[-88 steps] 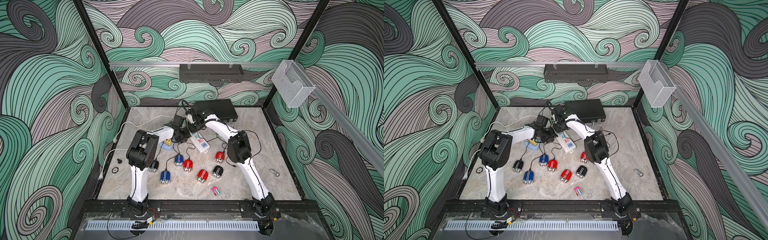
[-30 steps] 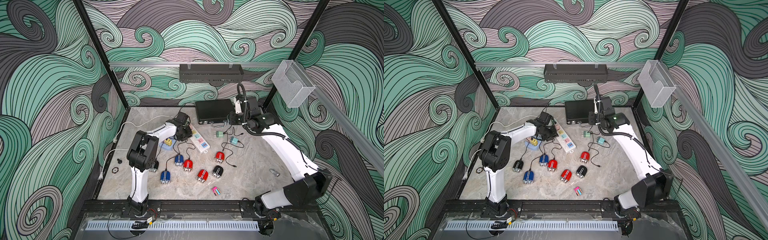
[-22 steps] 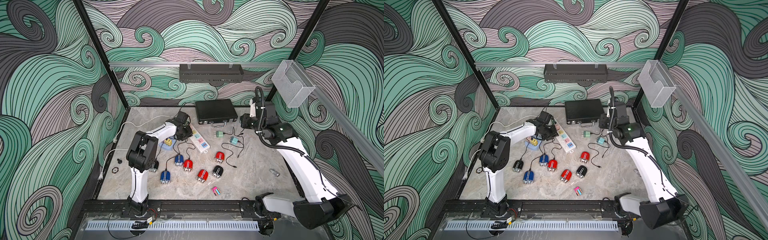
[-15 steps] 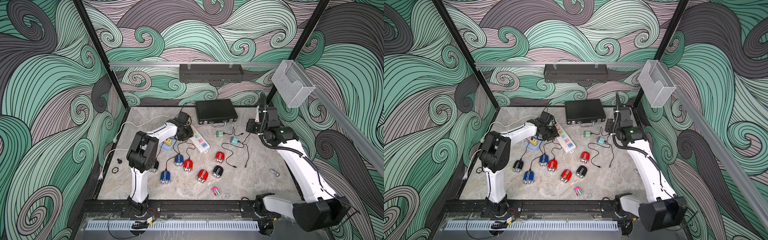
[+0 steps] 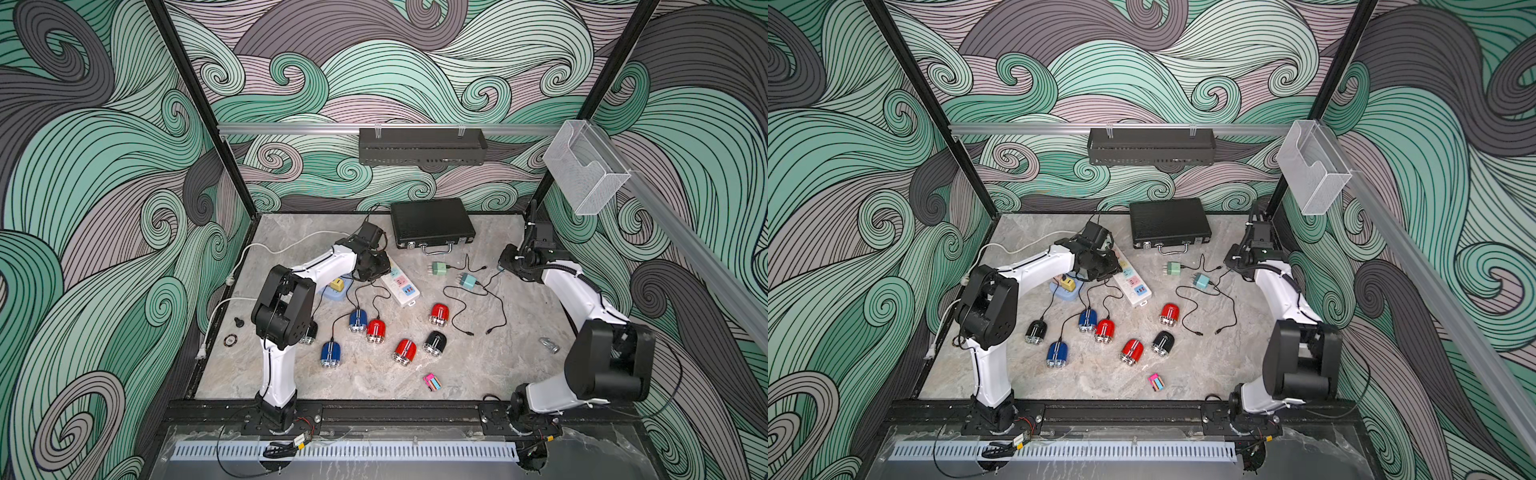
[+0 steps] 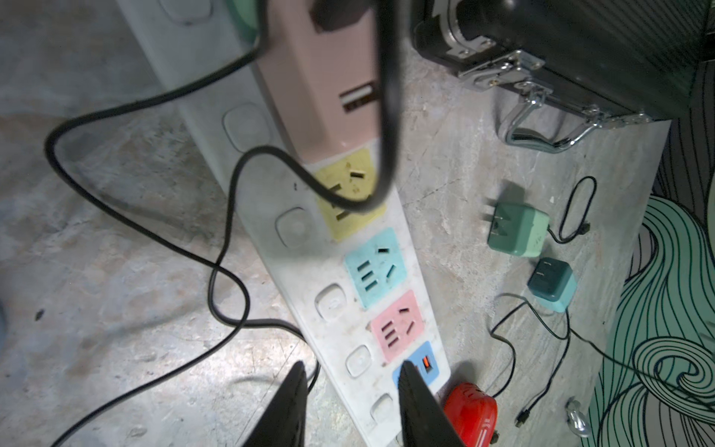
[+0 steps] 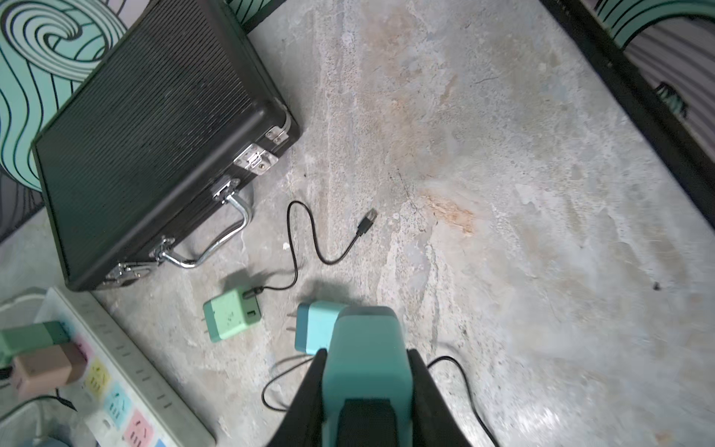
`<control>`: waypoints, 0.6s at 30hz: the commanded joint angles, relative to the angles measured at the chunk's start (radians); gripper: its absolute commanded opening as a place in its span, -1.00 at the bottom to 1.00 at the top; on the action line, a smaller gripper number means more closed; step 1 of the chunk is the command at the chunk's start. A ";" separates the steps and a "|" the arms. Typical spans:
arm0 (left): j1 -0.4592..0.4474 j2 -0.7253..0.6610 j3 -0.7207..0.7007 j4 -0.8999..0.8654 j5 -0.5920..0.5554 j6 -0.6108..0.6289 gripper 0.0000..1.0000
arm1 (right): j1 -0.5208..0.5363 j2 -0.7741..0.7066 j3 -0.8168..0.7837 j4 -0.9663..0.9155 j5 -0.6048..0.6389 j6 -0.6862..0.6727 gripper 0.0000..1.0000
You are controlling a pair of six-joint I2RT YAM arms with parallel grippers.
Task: Unplug the electric shaver
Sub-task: Place the plug at the center of the board.
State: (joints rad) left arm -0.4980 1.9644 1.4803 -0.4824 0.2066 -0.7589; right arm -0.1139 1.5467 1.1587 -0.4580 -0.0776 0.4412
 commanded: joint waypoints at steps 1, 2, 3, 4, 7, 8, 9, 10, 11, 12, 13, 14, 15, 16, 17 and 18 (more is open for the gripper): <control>-0.013 -0.048 0.030 -0.037 -0.021 0.034 -0.22 | -0.055 0.067 0.020 0.161 -0.164 0.087 -0.74; -0.016 -0.052 0.030 -0.039 -0.021 0.036 -0.22 | -0.069 0.100 0.033 0.182 -0.200 0.101 -0.74; -0.019 -0.054 0.028 -0.041 -0.021 0.037 -0.22 | -0.081 0.135 0.049 0.201 -0.230 0.116 -0.74; -0.021 -0.058 0.027 -0.042 -0.021 0.038 -0.22 | -0.092 0.169 0.060 0.219 -0.262 0.130 -0.74; -0.032 -0.068 0.013 -0.039 -0.024 0.039 -0.21 | -0.115 0.254 0.068 0.316 -0.364 0.192 -0.72; -0.033 -0.071 0.006 -0.039 -0.023 0.041 -0.22 | -0.119 0.283 0.070 0.352 -0.395 0.212 -0.72; -0.035 -0.077 -0.002 -0.039 -0.026 0.041 -0.22 | -0.119 0.309 0.072 0.381 -0.417 0.225 -0.72; -0.035 -0.083 -0.009 -0.038 -0.027 0.043 -0.22 | -0.120 0.328 0.081 0.397 -0.431 0.233 -0.72; -0.036 -0.090 -0.019 -0.038 -0.027 0.044 -0.22 | -0.119 0.349 0.087 0.416 -0.451 0.240 -0.72; -0.036 -0.096 -0.027 -0.036 -0.027 0.044 -0.22 | -0.119 0.367 0.091 0.438 -0.464 0.250 -0.72; -0.038 -0.101 -0.035 -0.035 -0.027 0.044 -0.22 | -0.121 0.385 0.097 0.447 -0.472 0.262 -0.72; -0.037 -0.106 -0.044 -0.032 -0.027 0.043 -0.22 | -0.122 0.402 0.101 0.469 -0.489 0.277 -0.72; -0.040 -0.112 -0.052 -0.029 -0.027 0.043 -0.21 | -0.122 0.418 0.102 0.497 -0.503 0.291 -0.72; -0.041 -0.115 -0.058 -0.028 -0.027 0.043 -0.22 | -0.122 0.430 0.107 0.504 -0.508 0.300 -0.72; -0.043 -0.120 -0.066 -0.027 -0.027 0.042 -0.22 | -0.122 0.446 0.113 0.514 -0.512 0.307 -0.72; -0.045 -0.125 -0.074 -0.025 -0.026 0.043 -0.22 | -0.122 0.463 0.124 0.517 -0.520 0.310 -0.72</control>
State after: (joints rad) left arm -0.5335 1.8759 1.4227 -0.4969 0.1917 -0.7330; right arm -0.2340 1.9896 1.2453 -0.0277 -0.5335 0.6979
